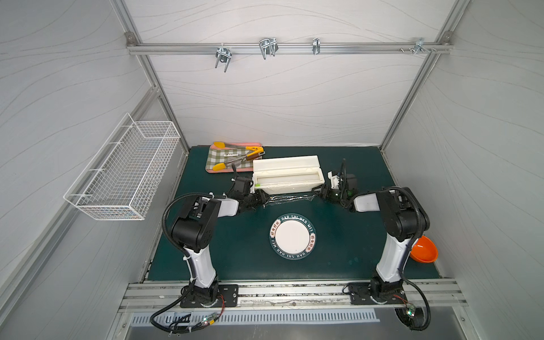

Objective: Wrap the plate with plastic wrap
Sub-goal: Pull the plastic wrap from the plastic wrap cutting box.

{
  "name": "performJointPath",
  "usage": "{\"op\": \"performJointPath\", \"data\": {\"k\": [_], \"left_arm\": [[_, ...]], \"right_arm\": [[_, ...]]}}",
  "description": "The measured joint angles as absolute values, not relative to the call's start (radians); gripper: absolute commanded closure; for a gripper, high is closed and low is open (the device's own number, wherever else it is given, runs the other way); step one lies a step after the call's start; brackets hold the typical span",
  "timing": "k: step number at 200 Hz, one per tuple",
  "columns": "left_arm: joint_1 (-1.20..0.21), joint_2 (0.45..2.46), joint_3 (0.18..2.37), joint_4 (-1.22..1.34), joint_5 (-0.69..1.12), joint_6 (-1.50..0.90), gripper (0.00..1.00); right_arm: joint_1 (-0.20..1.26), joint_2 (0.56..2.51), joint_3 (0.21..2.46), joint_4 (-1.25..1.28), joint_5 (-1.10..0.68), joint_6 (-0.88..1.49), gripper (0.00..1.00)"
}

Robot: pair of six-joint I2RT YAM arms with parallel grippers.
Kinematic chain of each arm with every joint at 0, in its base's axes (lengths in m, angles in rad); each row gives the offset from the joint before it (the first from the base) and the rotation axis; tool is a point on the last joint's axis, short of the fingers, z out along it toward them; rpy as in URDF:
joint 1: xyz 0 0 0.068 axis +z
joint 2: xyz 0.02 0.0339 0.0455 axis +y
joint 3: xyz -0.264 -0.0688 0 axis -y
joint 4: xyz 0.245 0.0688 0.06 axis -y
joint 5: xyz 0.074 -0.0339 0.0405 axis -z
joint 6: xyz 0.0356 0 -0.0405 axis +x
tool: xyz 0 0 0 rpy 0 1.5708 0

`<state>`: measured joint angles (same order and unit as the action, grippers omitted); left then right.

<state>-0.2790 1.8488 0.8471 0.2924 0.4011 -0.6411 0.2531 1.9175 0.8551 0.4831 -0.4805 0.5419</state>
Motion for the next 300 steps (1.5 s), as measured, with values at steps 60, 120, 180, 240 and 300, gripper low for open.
{"op": "performJointPath", "data": {"k": [60,120,180,240,300], "left_arm": [[-0.275,1.864,0.849,0.270,0.400,-0.637,0.95],[-0.272,1.801,0.852,0.140,0.414,-0.604,1.00],[-0.231,1.621,0.955,-0.185,0.498,-0.551,1.00],[-0.221,1.498,1.169,-0.500,0.518,-0.524,1.00],[-0.220,1.459,1.405,-0.691,0.521,-0.531,1.00]], "right_arm": [[0.263,1.966,0.891,0.467,-0.546,0.525,0.77],[0.255,1.928,0.889,0.362,-0.583,0.493,1.00],[0.227,1.634,0.944,0.033,-0.614,0.410,1.00],[0.231,1.494,1.136,-0.323,-0.600,0.388,1.00],[0.232,1.486,1.358,-0.567,-0.572,0.385,1.00]]}}
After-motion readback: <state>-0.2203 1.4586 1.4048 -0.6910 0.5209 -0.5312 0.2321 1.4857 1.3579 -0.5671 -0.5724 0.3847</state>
